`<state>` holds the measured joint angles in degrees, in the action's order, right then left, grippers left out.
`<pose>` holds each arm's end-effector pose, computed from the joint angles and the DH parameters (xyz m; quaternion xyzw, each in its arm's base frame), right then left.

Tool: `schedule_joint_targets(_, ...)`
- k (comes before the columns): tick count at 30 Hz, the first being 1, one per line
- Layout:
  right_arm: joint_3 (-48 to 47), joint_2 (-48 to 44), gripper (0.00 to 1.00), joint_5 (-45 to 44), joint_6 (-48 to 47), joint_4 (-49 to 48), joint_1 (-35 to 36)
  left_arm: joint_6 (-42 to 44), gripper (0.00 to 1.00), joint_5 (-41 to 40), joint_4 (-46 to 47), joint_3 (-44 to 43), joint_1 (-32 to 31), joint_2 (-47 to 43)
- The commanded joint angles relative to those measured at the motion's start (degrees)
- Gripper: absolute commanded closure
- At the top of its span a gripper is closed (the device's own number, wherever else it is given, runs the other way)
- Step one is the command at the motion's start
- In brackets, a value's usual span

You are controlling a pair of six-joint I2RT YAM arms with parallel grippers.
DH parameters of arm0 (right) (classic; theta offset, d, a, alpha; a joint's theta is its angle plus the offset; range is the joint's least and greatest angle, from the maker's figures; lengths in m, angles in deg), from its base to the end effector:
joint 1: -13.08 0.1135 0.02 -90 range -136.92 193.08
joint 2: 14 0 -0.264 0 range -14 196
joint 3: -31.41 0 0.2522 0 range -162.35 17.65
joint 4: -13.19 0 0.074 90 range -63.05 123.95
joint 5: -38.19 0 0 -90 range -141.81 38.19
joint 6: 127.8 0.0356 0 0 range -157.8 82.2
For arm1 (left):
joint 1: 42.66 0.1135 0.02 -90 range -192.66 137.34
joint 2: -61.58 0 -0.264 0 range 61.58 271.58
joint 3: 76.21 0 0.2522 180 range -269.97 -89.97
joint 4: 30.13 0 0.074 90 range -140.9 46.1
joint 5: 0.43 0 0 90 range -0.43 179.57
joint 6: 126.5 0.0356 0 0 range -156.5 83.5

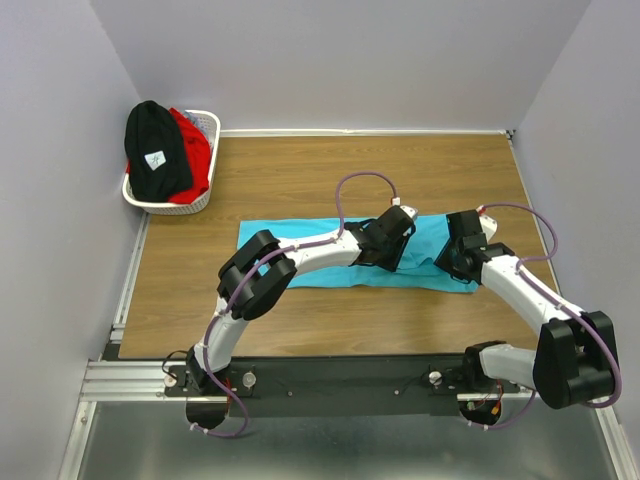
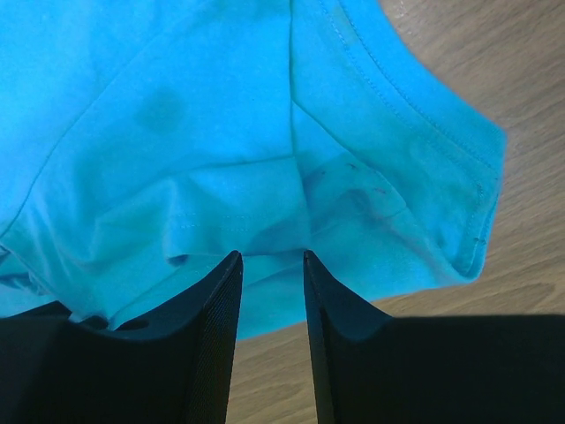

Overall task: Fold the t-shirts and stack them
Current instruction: Fold the tshirt

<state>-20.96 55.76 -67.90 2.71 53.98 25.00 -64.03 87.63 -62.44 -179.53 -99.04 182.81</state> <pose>0.2235 0.0371 0.1939 0.2723 0.9133 -0.0008 0.3030 0.2596 -0.3882 0.1775 0.2286 0.9120 -0.2156 0.2636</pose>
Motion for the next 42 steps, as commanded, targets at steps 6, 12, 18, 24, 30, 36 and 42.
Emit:
schedule_joint_targets(6, 1.4, 0.6, 0.59, -2.6, 2.0, -0.4, -0.1, 0.5, 0.58, 1.0, 2.4, 0.3, -0.3, -1.3)
schedule_joint_targets(12, 1.0, 2.2, 0.58, -4.2, 2.6, -0.4, -0.1, 0.3, 0.58, 1.7, 2.8, -0.5, -0.3, -0.4)
schedule_joint_targets(18, -0.1, 4.0, 0.58, -4.7, 2.7, -1.1, -0.1, 0.4, 0.60, 1.7, 2.6, -1.3, -0.3, 0.0)
schedule_joint_targets(24, -0.2, 4.6, 0.59, -5.3, 3.0, -1.4, -0.2, 0.4, 0.73, 1.5, 2.4, -1.2, -0.2, 0.2)
schedule_joint_targets(30, -0.3, 4.4, 0.70, -5.3, 3.1, -1.4, -0.1, 0.3, 0.95, 1.1, 2.1, -1.1, -0.2, -0.3)
schedule_joint_targets(36, -0.9, 3.3, 0.83, -5.0, 2.7, -1.4, -0.1, 0.2, 1.00, 0.4, 1.8, -0.4, 0.4, -2.0)
schedule_joint_targets(42, -1.1, 0.8, 0.92, -4.5, 2.3, -1.1, -0.3, 0.3, 1.00, 0.5, 2.1, 1.7, 1.7, -3.5)
